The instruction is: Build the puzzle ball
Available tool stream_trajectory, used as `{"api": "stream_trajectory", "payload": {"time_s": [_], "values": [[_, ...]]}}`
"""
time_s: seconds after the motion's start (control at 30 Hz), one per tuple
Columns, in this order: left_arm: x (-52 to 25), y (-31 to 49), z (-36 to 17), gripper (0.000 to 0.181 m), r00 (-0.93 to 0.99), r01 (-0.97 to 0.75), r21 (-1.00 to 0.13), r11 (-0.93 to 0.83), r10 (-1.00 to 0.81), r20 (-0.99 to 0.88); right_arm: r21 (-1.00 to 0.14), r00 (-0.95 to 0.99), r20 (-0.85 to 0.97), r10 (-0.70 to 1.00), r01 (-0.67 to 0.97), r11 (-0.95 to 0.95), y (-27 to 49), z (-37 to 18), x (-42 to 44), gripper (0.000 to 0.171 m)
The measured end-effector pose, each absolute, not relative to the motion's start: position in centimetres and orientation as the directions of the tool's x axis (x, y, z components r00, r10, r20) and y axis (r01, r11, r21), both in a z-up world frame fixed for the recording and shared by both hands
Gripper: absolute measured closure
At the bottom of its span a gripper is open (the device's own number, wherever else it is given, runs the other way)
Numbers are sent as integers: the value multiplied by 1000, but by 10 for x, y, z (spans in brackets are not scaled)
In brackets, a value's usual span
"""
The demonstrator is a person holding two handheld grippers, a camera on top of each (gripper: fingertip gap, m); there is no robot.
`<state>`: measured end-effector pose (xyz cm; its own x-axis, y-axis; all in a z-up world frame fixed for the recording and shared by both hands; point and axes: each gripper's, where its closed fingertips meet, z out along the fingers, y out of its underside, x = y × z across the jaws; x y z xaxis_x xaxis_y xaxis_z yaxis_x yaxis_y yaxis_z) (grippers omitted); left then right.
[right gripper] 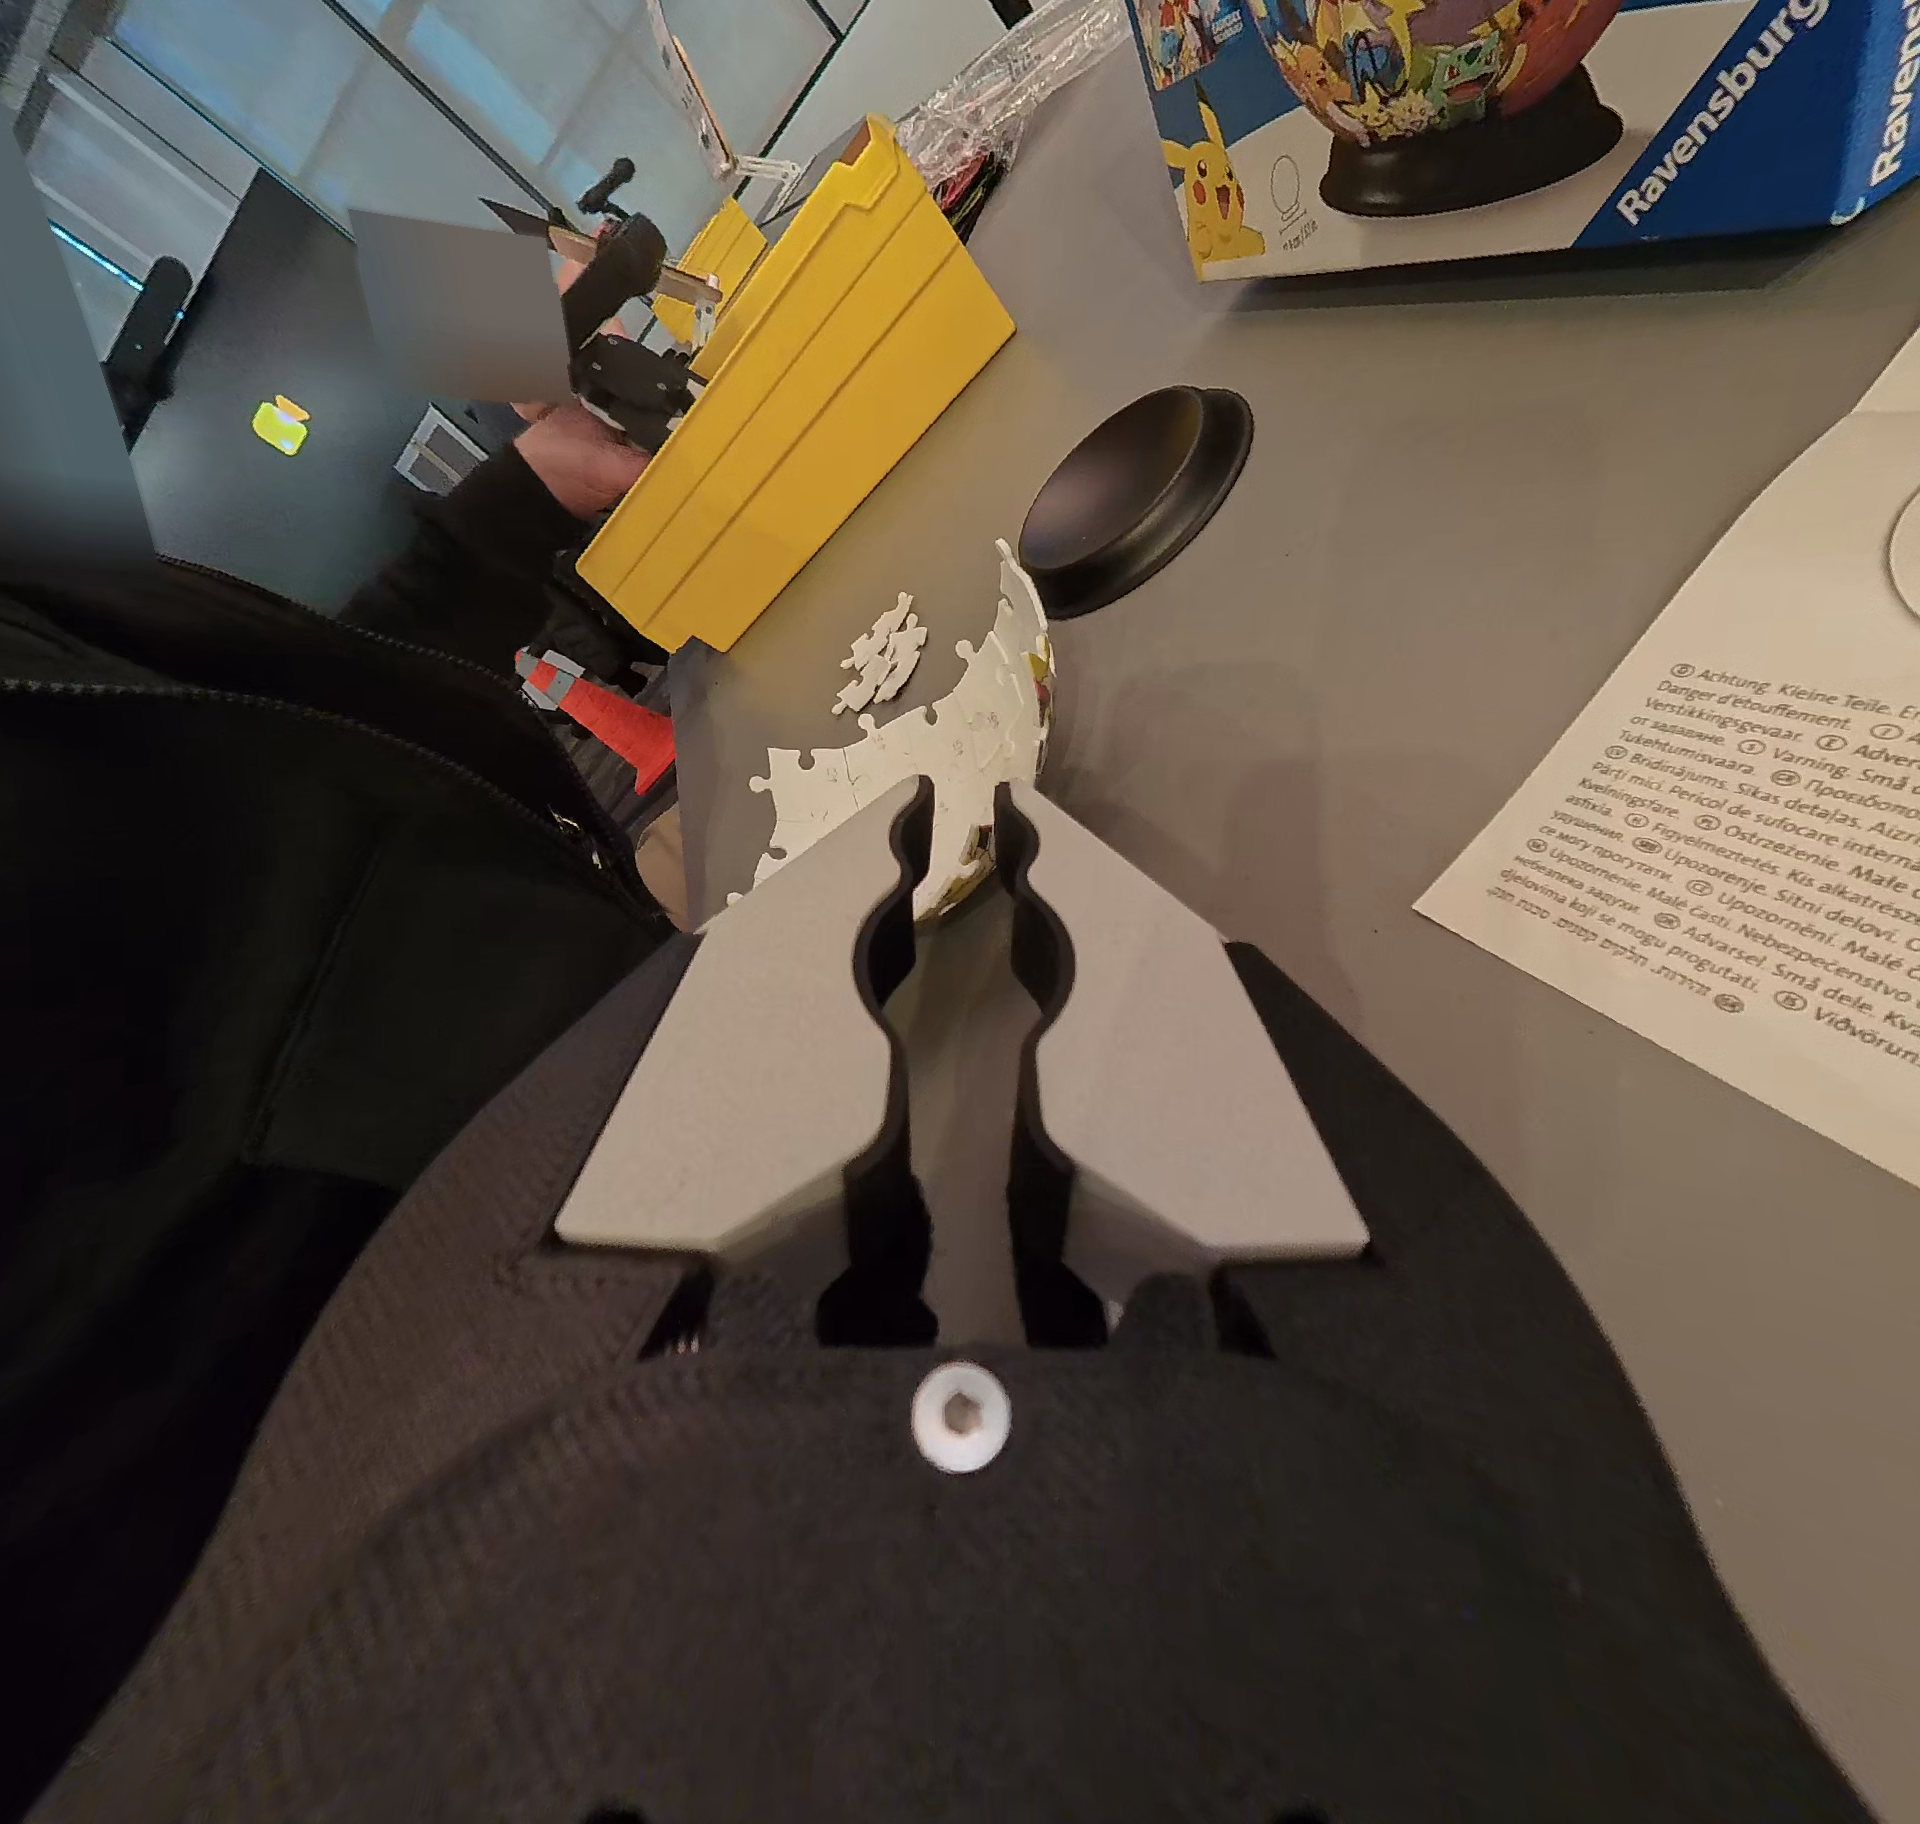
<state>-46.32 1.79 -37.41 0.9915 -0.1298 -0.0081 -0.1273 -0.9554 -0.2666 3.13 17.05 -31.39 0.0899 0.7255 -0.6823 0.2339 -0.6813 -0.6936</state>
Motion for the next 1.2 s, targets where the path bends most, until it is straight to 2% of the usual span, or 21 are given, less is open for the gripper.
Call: {"api": "stream_trajectory", "payload": {"time_s": [0.03, 0.07, 0.17, 0.33, 0.73, 1.03, 1.1, 1.2], "values": [[-463, 20, -374, 145, 992, -122, -280, -952, -126, -3, -693, 90, -683, 725, 234, -682, 171, -314, 31, 161], [-463, 21, -373, 156, 991, -133, -292, -947, -136, -9, -693, 89, -683, 725, 233, -682, 171, -314, 31, 161], [-464, 25, -370, 167, 989, -149, -316, -937, -143, -42, -692, 87, -685, 724, 233, -683, 171, -314, 31, 161], [-462, 32, -360, 177, 988, -153, -380, -912, -148, -45, -694, 82, -685, 724, 229, -683, 171, -313, 31, 161], [-442, 14, -343, 177, 981, -184, -413, -892, -196, -14, -698, 75, -682, 727, 230, -678, 170, -312, 32, 161], [-418, -18, -349, 177, 953, -240, -292, -926, -282, 111, -697, 76, -683, 726, 231, -679, 170, -312, 32, 161], [-424, -17, -353, 177, 963, -213, -277, -937, -249, 103, -696, 76, -683, 726, 232, -679, 170, -312, 32, 161], [-438, -11, -354, 150, 977, -187, -266, -945, -208, 49, -696, 78, -683, 726, 232, -679, 170, -312, 32, 161]]}}
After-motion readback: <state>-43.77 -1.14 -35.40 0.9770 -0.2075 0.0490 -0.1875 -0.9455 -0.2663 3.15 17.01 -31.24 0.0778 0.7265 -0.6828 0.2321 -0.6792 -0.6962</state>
